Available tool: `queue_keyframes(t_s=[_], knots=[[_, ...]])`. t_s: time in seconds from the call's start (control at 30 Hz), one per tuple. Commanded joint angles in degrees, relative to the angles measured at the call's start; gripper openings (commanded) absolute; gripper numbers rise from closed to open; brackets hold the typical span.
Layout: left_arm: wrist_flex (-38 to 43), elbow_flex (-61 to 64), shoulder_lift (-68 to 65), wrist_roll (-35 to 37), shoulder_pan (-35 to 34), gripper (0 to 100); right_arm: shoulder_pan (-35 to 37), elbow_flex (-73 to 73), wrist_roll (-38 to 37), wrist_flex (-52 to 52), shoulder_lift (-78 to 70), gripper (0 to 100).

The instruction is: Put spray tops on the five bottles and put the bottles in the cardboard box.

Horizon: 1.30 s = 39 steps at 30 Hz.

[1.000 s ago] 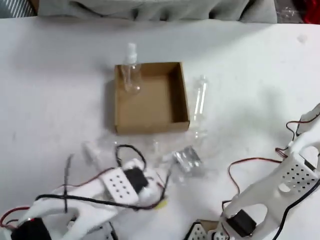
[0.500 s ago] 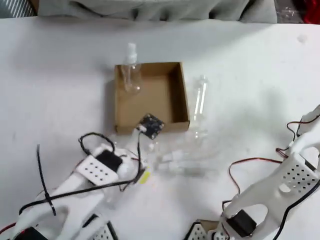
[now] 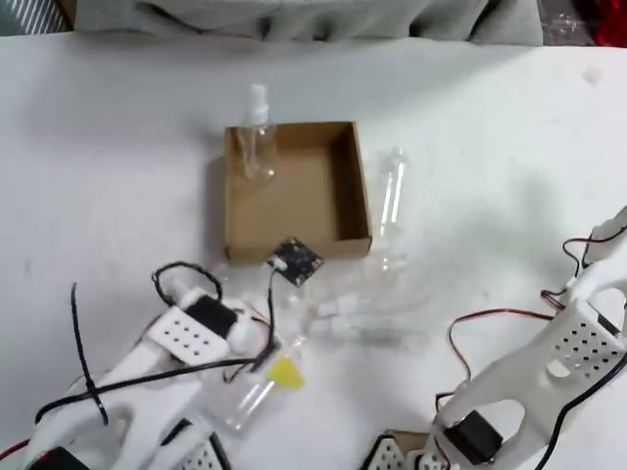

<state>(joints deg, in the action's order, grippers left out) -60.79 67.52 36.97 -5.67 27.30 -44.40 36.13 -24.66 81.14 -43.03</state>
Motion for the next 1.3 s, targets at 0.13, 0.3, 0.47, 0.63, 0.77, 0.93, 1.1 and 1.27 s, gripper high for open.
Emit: queue_keyframes(t_s=[0.13, 0.3, 0.47, 0.63, 0.77, 0.93, 1.1, 1.27], knots=[[-6.3, -4.3, 1.9, -3.1, 0.0, 37, -0.4, 2.8, -0.5, 0.0, 3.5, 1.7], [-4.3, -2.6, 1.9, -1.8, 3.2, 37, -0.2, 2.8, -0.5, 0.0, 3.5, 1.7], [0.4, -2.5, 1.4, 1.9, 5.7, 37, 0.0, 2.8, -0.5, 0.0, 3.5, 1.7], [0.5, -1.2, 1.3, 3.2, 6.2, 36, -0.2, 2.8, -0.5, 0.0, 3.6, 1.7], [1.2, 1.9, 1.3, 3.2, 6.2, 36, 0.0, 2.8, -0.5, 0.0, 3.7, 1.7], [6.2, 5.3, 1.4, 3.2, 6.1, 27, 0.0, 2.8, -0.5, 0.0, 3.6, 1.7], [7.8, 4.5, 1.7, 2.6, 6.2, 13, 0.0, 2.8, -0.5, 0.0, 3.4, 1.7], [7.6, 2.6, 1.8, 2.6, 6.2, 1, -0.4, 2.8, -0.5, 0.0, 3.5, 1.7]])
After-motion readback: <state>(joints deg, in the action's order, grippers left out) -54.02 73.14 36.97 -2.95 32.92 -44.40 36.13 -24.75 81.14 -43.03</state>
